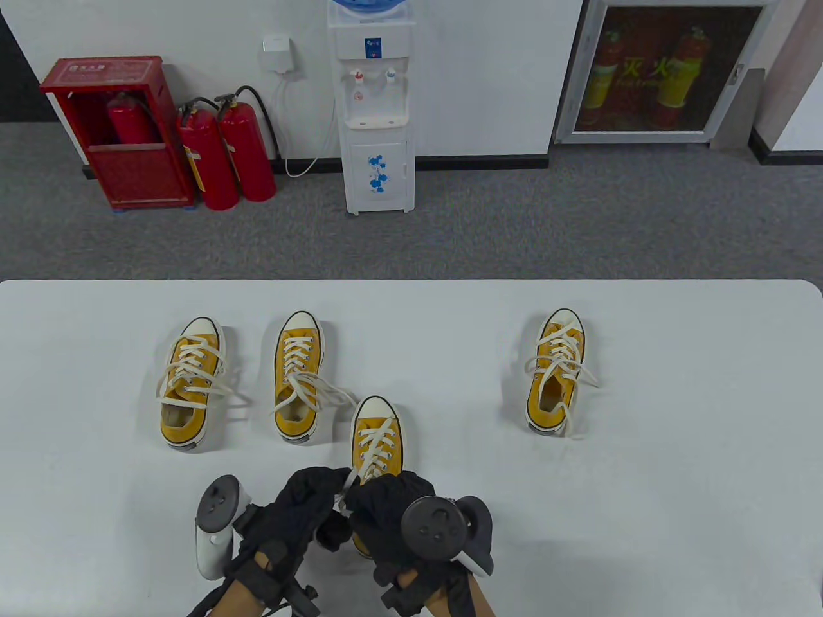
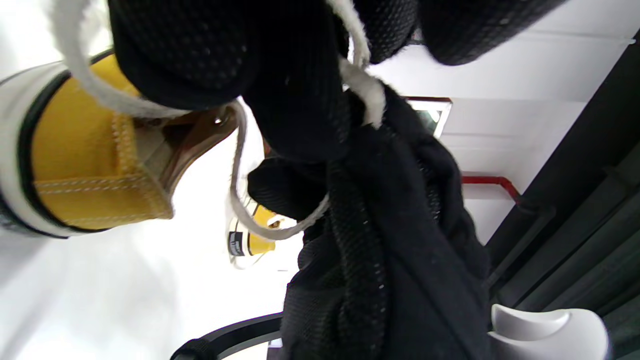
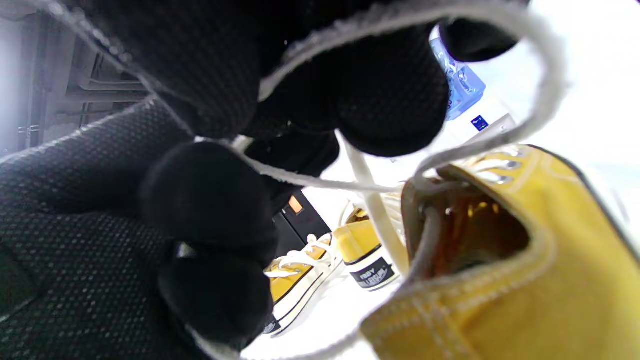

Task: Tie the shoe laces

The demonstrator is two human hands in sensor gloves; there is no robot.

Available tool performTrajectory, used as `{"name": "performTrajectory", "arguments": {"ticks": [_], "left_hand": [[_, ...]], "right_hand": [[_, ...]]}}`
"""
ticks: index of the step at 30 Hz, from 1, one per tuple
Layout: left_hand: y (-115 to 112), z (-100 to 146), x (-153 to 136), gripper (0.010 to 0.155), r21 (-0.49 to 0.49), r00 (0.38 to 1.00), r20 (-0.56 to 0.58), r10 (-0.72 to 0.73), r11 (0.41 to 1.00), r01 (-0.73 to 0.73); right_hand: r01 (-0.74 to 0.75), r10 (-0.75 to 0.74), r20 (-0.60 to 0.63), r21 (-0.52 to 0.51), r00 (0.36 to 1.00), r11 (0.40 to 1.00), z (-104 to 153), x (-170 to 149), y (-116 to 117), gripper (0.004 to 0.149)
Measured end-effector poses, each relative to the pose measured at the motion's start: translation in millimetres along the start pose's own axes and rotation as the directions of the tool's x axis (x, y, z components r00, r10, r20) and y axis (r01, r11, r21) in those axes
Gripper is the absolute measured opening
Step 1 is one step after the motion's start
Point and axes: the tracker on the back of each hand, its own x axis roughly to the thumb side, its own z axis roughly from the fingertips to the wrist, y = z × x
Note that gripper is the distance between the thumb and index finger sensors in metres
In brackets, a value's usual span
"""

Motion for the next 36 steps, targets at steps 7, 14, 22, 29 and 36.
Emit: {"name": "performTrajectory", "arguments": {"ticks": [7,14,22,29,36], "left_hand": [[-4.2,-0.1,-0.5,0.060,-0.012,0.998,-0.008,-0.062,0.998,0.062],[-13.0,3.3,18.6,0.054,0.022,0.941,0.062,-0.333,0.943,0.332],[-9.9,4.2,20.7,0.042,0.084,0.930,0.018,-0.368,0.927,0.365],[7.2,8.1,12.2,0.041,0.178,0.996,-0.036,-0.085,0.980,0.090],[10.8,7.1,9.6,0.041,0.157,1.000,-0.023,-0.011,0.987,0.015]], "right_hand": [[0.029,-0.029,-0.002,-0.014,1.000,0.999,0.1,-3.4,-5.0,0.043],[0.043,-0.042,0.026,-0.074,0.999,0.996,1.2,-5.2,-11.6,0.043],[-0.049,0.052,0.031,-0.090,0.998,0.995,2.5,-8.0,-1.2,0.045],[-0.070,0.066,-0.028,-0.210,0.997,0.975,6.7,-15.6,-14.5,0.052],[0.058,-0.054,0.042,-0.104,0.998,0.993,4.0,-10.1,-6.0,0.050]]}}
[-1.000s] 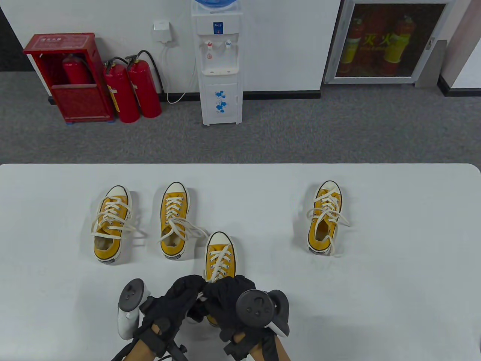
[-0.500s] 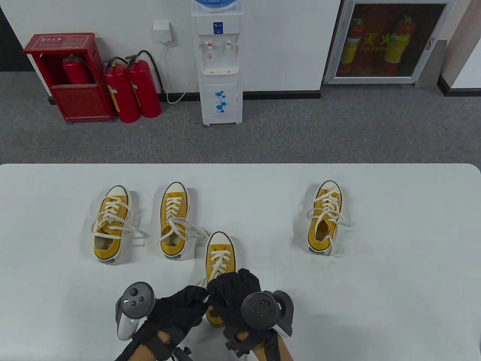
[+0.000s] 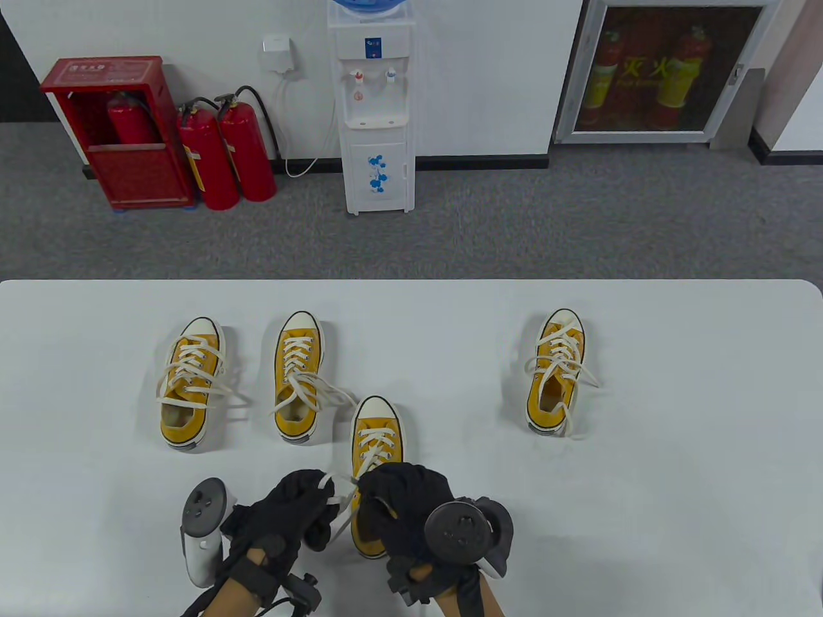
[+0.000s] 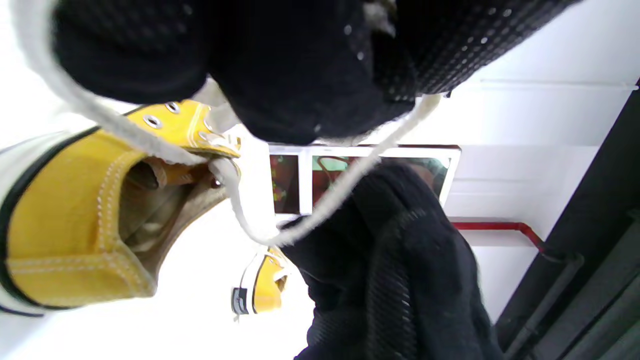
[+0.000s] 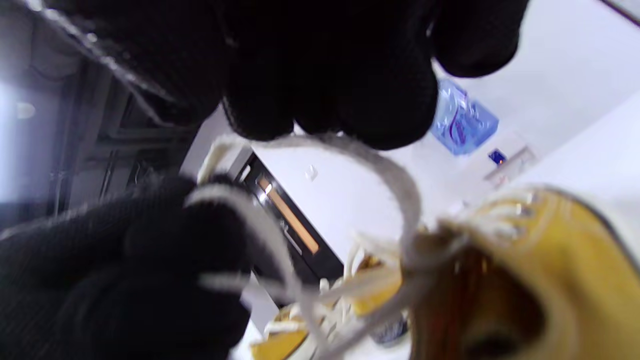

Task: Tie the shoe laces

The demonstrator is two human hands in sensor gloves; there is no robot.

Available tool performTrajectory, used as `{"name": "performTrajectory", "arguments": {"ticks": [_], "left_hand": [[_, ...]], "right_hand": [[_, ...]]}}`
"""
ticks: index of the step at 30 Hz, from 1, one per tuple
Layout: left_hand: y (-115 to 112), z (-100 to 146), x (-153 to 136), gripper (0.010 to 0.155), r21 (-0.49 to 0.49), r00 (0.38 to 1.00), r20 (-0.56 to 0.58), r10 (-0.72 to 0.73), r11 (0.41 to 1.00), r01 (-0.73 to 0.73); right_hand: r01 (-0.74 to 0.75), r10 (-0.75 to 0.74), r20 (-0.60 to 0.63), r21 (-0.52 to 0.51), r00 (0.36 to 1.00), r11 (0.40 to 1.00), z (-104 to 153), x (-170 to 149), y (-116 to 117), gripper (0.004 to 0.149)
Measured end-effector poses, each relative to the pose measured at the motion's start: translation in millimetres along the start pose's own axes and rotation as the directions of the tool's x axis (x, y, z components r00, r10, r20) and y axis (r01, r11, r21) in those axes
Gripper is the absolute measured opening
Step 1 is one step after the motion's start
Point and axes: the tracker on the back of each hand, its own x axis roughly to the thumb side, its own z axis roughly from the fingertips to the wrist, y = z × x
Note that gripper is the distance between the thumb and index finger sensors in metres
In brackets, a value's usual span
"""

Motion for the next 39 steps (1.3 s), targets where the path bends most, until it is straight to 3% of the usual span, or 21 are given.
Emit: {"name": "performTrajectory", "arguments": {"ticks": [3,7,13,26,33,39], "left_hand": [[-4.5,-0.4,2.2,0.042,-0.056,1.000,0.025,0.007,0.998,-0.006],[-8.0,0.0,4.3,0.041,-0.075,0.999,0.042,-0.020,0.997,0.023],[-8.0,-0.8,4.4,0.041,-0.093,0.999,0.048,-0.018,0.995,0.022],[-7.1,-1.1,6.5,0.044,-0.087,0.996,0.060,-0.068,0.993,0.073],[3.9,4.0,20.9,0.052,0.037,0.967,0.129,-0.220,0.976,0.216],[11.4,9.7,34.2,0.052,0.180,0.866,0.160,-0.473,0.877,0.446]], "right_hand": [[-0.016,0.023,-0.057,0.127,0.998,0.992,0.0,-1.2,15.8,0.064],[0.032,-0.021,-0.086,0.126,0.996,0.991,0.8,-2.0,21.4,0.069],[0.092,-0.083,-0.081,0.123,0.993,0.988,1.5,-1.2,23.0,0.054],[0.136,-0.135,-0.149,-0.002,0.980,0.991,2.6,-3.4,15.4,0.041],[0.323,-0.330,-0.199,-0.067,0.923,0.944,0.2,-17.5,-5.1,0.042],[0.450,-0.473,-0.237,-0.149,0.848,0.881,1.3,-35.9,-17.7,0.043]]}}
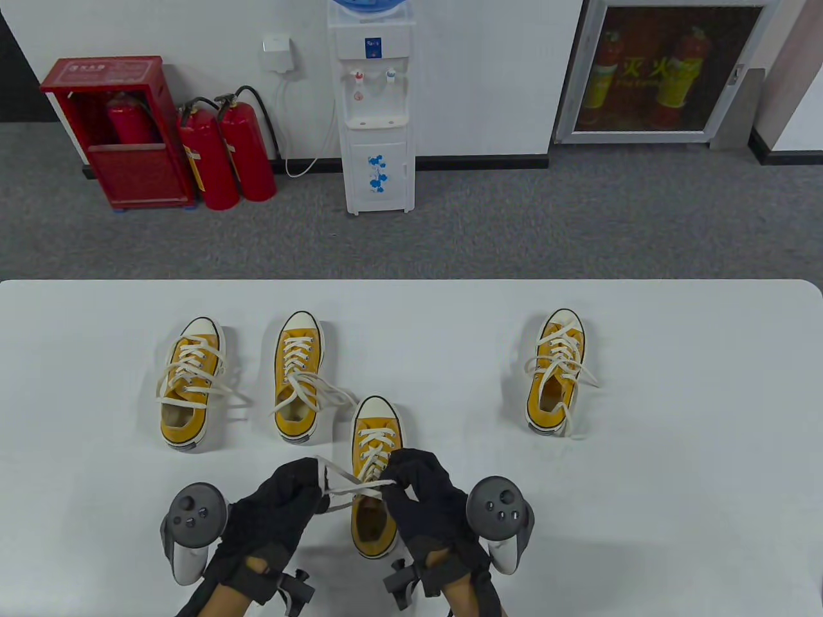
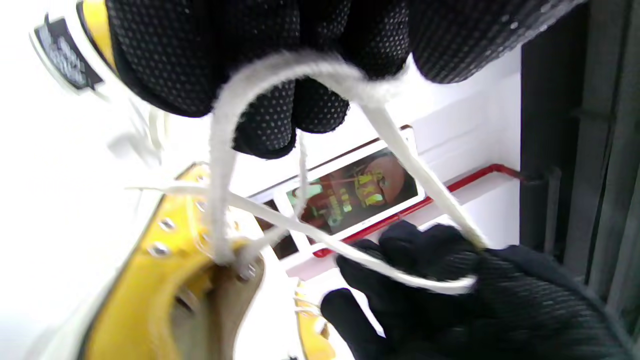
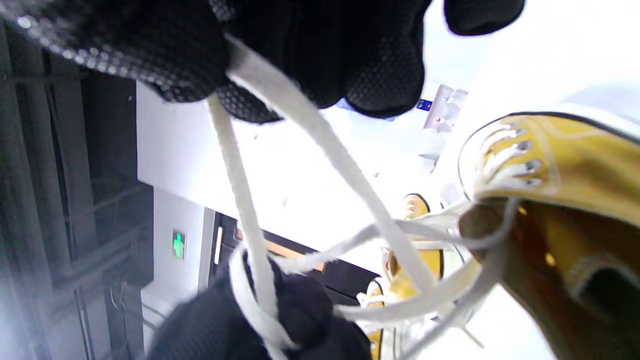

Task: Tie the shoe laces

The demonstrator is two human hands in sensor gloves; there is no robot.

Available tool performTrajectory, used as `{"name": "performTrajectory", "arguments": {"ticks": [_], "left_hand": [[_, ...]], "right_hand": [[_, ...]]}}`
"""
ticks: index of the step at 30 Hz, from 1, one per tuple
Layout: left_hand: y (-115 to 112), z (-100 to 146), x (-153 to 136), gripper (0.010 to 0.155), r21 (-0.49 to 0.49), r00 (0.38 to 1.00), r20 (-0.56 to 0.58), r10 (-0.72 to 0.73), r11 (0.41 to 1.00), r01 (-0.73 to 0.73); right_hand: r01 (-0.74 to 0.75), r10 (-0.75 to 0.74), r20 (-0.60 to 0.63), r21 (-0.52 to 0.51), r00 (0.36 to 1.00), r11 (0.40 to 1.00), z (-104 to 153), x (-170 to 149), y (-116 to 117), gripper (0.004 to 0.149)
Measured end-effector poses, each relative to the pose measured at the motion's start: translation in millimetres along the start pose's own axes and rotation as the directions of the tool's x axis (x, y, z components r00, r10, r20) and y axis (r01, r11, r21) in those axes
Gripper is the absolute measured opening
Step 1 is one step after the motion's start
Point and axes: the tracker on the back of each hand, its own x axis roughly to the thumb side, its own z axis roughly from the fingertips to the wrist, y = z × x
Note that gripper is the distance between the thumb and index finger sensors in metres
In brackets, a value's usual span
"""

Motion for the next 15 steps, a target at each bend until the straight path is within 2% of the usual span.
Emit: {"name": "performTrajectory", "arguments": {"ticks": [4,11,15], "left_hand": [[7.1,-0.1,-0.3,0.052,0.039,0.993,0.002,-0.118,0.992,0.118],[25.0,-0.8,-3.1,0.053,0.098,0.938,-0.025,-0.346,0.933,0.346],[32.0,-1.3,-3.3,0.049,0.085,0.898,-0.039,-0.438,0.894,0.439]], "right_hand": [[0.027,-0.028,-0.024,-0.050,0.999,0.998,-2.5,-7.0,-13.2,0.044],[0.135,-0.142,-0.058,-0.116,0.988,0.984,-5.3,-18.2,-33.5,0.045],[0.161,-0.171,-0.062,-0.147,0.983,0.976,-5.9,-20.7,-40.9,0.044]]}}
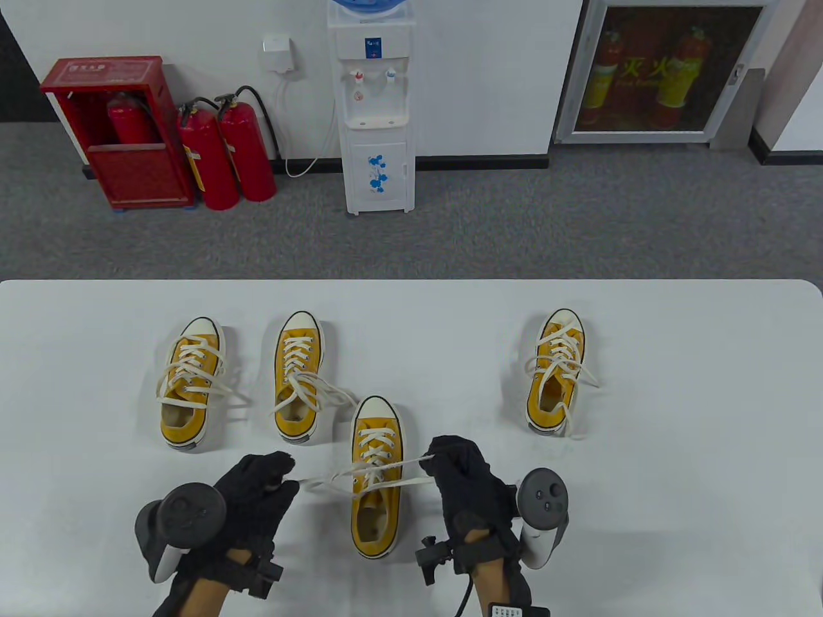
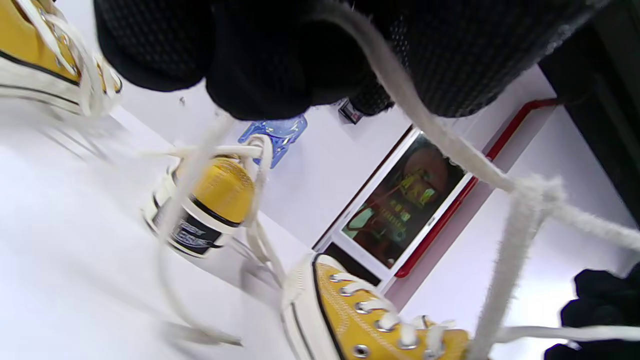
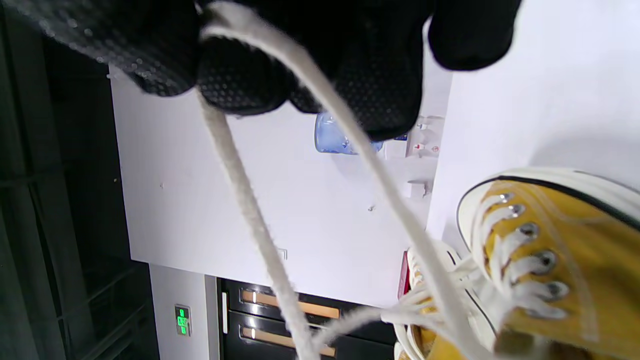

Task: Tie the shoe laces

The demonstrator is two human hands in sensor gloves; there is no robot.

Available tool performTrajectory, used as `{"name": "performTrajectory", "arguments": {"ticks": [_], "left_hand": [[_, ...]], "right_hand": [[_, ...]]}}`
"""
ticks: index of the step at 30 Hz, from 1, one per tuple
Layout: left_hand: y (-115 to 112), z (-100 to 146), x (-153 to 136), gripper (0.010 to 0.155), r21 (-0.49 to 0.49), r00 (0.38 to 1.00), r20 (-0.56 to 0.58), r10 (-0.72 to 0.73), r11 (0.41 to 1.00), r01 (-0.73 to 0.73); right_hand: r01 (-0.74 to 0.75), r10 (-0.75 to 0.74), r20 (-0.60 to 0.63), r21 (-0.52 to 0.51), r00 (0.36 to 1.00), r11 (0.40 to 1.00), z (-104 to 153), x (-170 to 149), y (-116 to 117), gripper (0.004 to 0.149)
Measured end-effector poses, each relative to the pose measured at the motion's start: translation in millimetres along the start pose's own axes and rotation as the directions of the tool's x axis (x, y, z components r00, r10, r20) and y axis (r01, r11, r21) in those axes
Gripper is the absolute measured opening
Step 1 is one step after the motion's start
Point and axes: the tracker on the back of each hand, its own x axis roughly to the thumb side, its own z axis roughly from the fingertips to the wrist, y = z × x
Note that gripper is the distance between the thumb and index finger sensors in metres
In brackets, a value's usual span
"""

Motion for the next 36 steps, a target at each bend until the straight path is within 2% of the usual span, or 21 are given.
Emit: {"name": "performTrajectory", "arguments": {"ticks": [5,10,16,25,30,33,36], "left_hand": [[5.6,-1.2,-5.8,0.040,0.005,0.998,-0.036,-0.053,0.999,0.053],[10.4,-2.4,-15.5,0.039,0.004,0.988,-0.100,-0.118,0.993,0.119],[12.1,-2.8,-33.9,0.039,0.015,0.966,-0.227,-0.122,0.992,0.129],[9.7,-3.3,-63.2,0.039,-0.002,0.911,-0.395,-0.119,0.992,0.129],[3.7,-4.7,-69.3,0.039,-0.055,0.894,-0.426,-0.135,0.991,0.124],[3.1,-5.3,-69.5,0.039,-0.065,0.891,-0.428,-0.149,0.989,0.133],[3.2,-5.2,-69.6,0.039,-0.068,0.890,-0.430,-0.154,0.988,0.139]], "right_hand": [[-0.023,0.023,-0.002,-0.085,1.000,0.996,-0.4,2.1,-12.2,0.043],[-0.082,0.076,-0.040,-0.180,0.996,0.980,-1.8,-2.3,-29.9,0.043],[-0.284,0.263,-0.112,-0.267,0.958,0.921,-4.0,-13.9,-50.7,0.042],[-0.417,0.326,-0.293,-0.341,0.899,0.842,-2.9,-38.2,-82.6,0.041],[-0.478,0.360,-0.349,-0.363,0.866,0.800,-1.4,-43.9,-91.3,0.040],[-0.496,0.367,-0.365,-0.375,0.856,0.784,-0.5,-42.9,-93.0,0.040],[-0.552,0.423,-0.373,-0.380,0.826,0.742,-0.2,-39.9,-93.9,0.040]]}}
